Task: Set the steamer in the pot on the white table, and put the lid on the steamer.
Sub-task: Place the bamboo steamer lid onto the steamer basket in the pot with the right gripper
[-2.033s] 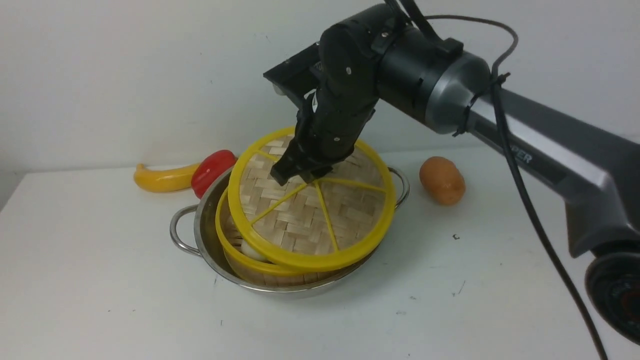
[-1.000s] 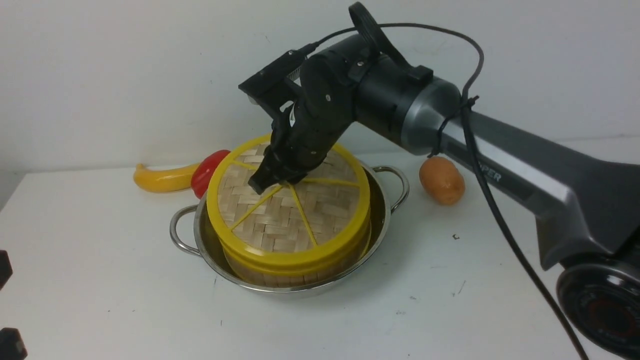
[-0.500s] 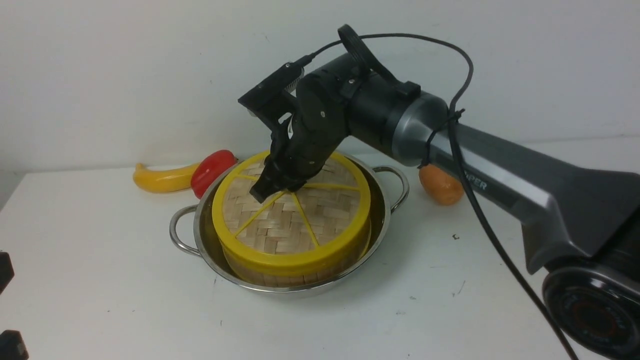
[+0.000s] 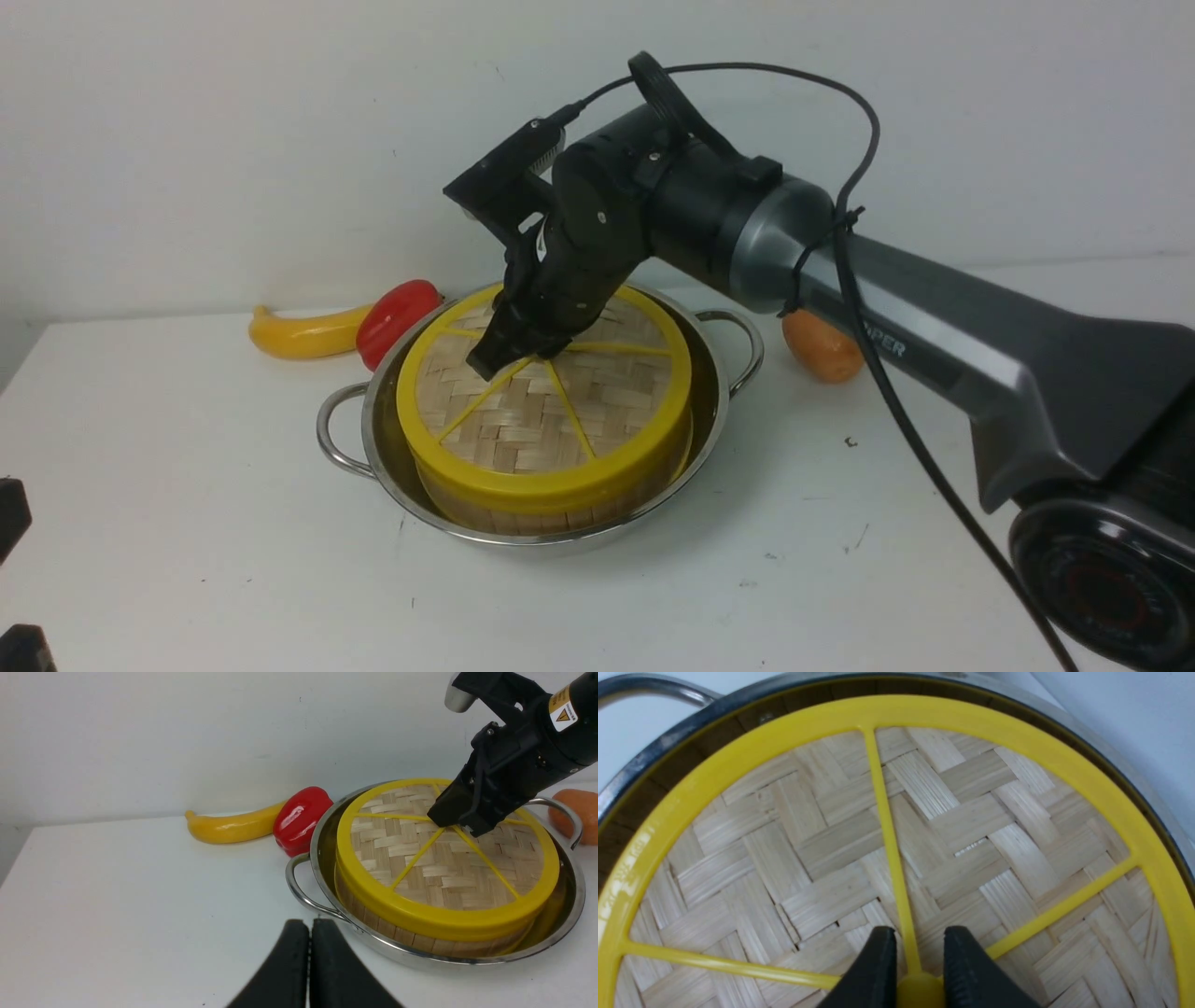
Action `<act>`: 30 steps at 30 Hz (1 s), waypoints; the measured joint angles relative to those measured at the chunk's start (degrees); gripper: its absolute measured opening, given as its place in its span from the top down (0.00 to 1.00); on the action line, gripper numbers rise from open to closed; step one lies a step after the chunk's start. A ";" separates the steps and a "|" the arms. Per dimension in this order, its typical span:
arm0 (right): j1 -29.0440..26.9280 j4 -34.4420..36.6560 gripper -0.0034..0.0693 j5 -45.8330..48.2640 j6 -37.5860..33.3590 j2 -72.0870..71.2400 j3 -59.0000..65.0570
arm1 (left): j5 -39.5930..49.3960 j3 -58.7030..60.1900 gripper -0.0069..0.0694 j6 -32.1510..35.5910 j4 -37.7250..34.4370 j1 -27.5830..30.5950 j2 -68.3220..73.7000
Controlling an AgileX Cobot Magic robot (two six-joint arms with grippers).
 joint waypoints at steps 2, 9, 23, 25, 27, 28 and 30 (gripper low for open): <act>0.00 0.00 0.76 -0.06 -0.31 0.00 0.00 | 0.14 0.00 0.91 0.00 0.00 0.00 0.00; 0.00 -0.07 0.67 -1.08 -0.22 0.00 0.00 | 0.25 0.00 0.91 0.06 0.00 0.00 0.00; 0.00 -7.60 0.13 2.99 3.19 -7.75 0.10 | -2.26 0.00 0.91 0.93 0.26 0.00 0.00; 0.00 -9.04 0.16 4.00 3.47 -13.01 0.10 | -4.94 0.49 0.91 1.98 0.26 0.00 0.00; -0.07 -10.81 0.26 5.23 3.84 -20.04 0.10 | -8.79 1.83 0.91 2.88 0.11 0.00 0.00; -0.24 -11.14 0.33 5.63 4.21 -23.72 0.27 | -11.02 3.07 0.91 3.08 -0.16 0.00 -0.16; -0.88 -11.46 0.46 6.20 4.70 -29.93 1.45 | -14.56 5.44 0.91 3.14 -1.27 0.00 -0.71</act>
